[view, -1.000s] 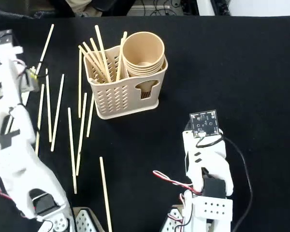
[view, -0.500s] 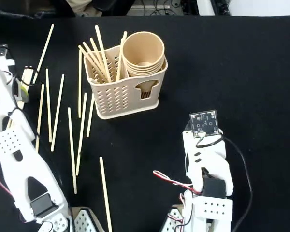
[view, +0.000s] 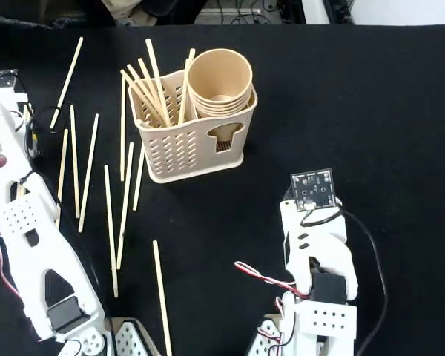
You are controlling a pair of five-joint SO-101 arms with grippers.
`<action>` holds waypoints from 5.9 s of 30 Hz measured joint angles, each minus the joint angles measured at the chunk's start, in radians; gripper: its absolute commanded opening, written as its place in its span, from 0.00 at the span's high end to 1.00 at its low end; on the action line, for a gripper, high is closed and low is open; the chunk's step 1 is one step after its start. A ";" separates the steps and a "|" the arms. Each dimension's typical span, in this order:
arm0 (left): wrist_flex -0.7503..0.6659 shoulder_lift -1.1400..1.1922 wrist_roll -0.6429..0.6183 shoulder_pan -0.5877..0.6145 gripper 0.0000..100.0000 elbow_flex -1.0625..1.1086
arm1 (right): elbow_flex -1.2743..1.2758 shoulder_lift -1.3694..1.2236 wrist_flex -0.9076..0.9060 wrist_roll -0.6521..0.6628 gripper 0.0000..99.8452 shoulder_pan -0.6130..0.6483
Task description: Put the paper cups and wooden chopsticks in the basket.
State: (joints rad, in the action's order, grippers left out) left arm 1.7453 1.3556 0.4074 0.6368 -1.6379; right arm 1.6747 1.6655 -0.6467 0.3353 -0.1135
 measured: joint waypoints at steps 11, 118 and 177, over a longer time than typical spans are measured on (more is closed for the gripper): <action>0.015 -0.178 -0.127 0.000 0.97 0.003 | 0.000 0.000 0.000 0.000 0.99 0.000; -1.867 -1.817 -0.405 -0.786 0.97 2.381 | 0.000 0.003 0.006 -0.002 0.99 0.000; -1.402 -1.944 -0.631 -0.425 0.97 2.122 | 0.008 0.003 0.021 0.002 0.99 0.000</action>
State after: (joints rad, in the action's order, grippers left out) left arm 0.3429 -0.5884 -0.2232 0.2117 0.4841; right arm 1.6824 1.6686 -0.6252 0.3368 -0.1135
